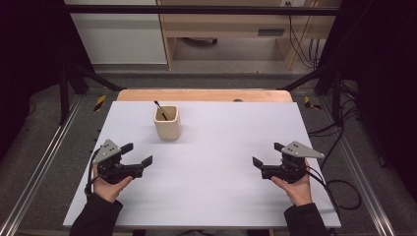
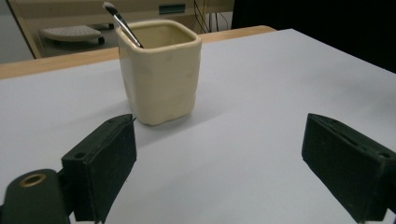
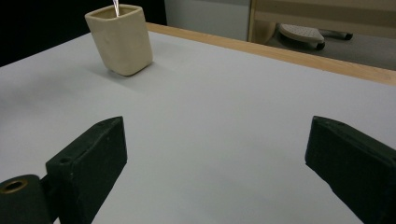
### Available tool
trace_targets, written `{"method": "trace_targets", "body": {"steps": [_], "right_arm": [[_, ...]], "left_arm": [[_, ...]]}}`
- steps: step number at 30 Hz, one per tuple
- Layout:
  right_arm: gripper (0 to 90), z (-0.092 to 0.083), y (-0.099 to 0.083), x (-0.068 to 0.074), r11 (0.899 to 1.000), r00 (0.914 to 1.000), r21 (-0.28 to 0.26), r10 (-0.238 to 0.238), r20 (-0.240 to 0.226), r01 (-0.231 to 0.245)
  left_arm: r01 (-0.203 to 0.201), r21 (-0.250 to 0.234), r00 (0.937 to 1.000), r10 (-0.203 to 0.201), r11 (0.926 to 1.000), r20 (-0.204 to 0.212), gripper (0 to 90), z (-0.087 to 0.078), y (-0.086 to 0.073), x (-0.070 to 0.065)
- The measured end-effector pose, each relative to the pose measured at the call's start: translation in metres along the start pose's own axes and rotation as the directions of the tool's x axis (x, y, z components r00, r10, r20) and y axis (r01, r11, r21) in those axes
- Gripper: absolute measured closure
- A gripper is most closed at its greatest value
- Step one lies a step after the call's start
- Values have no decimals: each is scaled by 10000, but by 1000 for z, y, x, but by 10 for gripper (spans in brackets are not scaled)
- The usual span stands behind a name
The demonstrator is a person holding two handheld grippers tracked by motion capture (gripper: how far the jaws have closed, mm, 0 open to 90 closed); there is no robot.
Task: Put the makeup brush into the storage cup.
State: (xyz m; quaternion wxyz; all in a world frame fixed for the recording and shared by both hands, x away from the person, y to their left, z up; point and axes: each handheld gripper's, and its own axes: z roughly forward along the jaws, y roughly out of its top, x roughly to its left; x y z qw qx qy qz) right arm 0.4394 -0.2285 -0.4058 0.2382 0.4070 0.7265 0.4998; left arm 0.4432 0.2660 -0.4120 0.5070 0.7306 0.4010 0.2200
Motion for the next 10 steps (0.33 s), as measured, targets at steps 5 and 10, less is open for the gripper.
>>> {"method": "trace_targets", "body": {"steps": [5,10], "right_arm": [[60,-1,0,1,10000,10000,11,5,-16,-5],[60,-1,-1,0,10000,10000,39,-36,-20,36]], "left_arm": [[-74,163,10000,75,9998,-61,98,1,-8,-1],[-103,312,9998,108,9995,-159,95,1,-14,1]]}}
